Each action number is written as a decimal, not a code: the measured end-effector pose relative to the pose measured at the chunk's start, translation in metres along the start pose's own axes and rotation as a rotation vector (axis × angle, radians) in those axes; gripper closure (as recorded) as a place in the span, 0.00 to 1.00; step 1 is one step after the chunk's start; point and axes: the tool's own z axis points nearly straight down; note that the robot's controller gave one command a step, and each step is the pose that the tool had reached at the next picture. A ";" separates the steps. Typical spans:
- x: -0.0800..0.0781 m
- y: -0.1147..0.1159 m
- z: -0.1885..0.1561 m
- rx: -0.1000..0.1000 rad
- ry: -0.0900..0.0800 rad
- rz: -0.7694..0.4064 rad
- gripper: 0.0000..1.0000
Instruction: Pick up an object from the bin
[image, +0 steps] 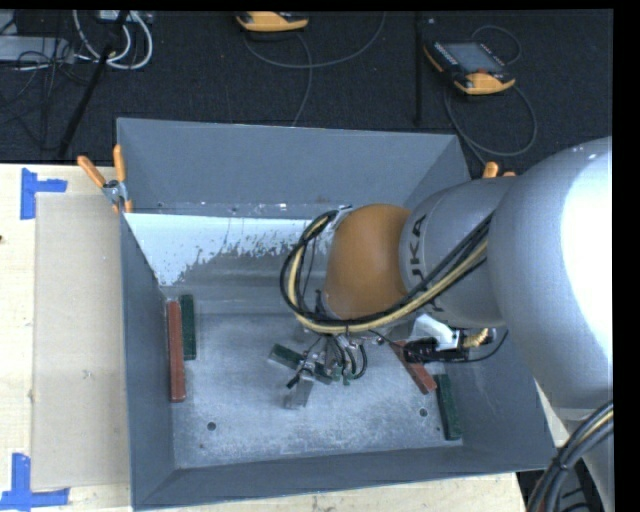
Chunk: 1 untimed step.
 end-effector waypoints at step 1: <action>0.000 0.000 0.000 -0.002 -0.005 0.001 0.00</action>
Offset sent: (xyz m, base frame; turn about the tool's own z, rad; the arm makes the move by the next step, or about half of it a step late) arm 0.0000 0.0000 0.0000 0.0000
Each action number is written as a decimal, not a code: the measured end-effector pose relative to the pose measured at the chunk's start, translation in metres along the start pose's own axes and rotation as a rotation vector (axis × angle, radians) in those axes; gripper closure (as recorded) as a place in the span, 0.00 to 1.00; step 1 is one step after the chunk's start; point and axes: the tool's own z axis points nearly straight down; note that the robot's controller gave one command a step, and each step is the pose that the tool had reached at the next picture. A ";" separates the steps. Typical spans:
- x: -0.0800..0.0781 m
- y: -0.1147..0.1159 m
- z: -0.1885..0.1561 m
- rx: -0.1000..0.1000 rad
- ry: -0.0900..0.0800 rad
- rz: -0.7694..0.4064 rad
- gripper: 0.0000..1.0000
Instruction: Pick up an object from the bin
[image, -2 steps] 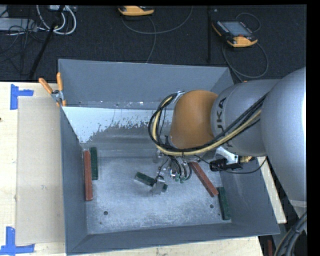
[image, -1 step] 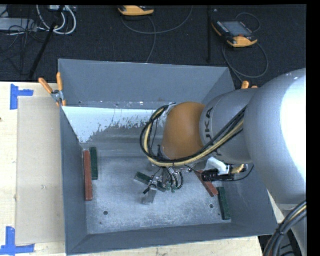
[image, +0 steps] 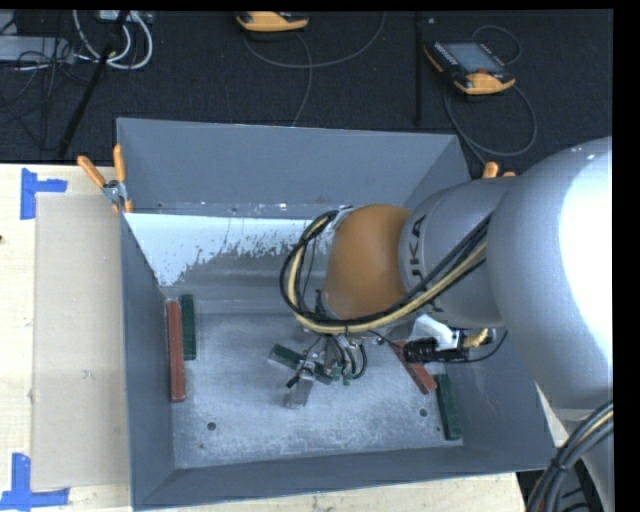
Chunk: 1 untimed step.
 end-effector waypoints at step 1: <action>-0.001 0.000 -0.001 -0.001 -0.001 0.002 1.00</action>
Offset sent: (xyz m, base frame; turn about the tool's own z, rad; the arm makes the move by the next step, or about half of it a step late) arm 0.0000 0.0000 0.0000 0.0000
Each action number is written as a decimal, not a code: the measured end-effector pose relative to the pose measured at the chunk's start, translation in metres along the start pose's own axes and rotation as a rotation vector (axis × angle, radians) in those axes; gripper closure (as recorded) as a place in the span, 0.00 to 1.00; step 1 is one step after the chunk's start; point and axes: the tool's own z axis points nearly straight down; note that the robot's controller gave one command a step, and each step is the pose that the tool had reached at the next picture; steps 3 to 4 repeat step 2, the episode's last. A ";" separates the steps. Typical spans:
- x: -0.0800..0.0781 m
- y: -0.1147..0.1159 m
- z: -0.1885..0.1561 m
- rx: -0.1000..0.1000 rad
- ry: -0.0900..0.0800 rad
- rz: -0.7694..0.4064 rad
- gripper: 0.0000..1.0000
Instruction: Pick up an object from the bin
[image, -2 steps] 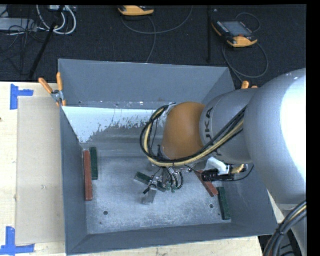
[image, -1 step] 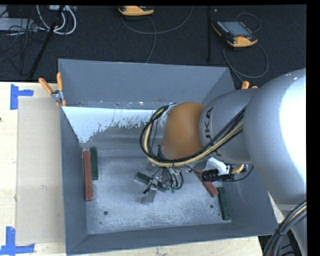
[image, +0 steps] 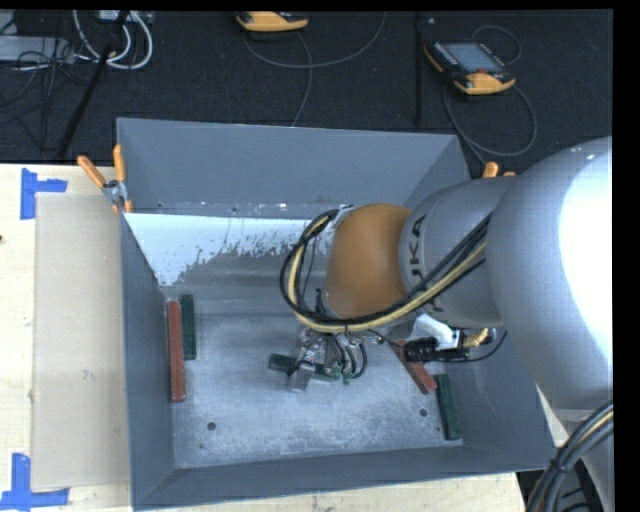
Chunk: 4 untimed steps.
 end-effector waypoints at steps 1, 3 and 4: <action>-0.002 0.001 -0.079 -0.002 -0.007 0.000 1.00; -0.003 0.001 -0.098 -0.001 -0.002 0.001 1.00; -0.003 0.001 -0.098 -0.001 -0.002 0.001 1.00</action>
Offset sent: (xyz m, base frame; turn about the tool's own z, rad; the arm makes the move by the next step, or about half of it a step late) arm 0.0000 -0.0002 0.0752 0.0000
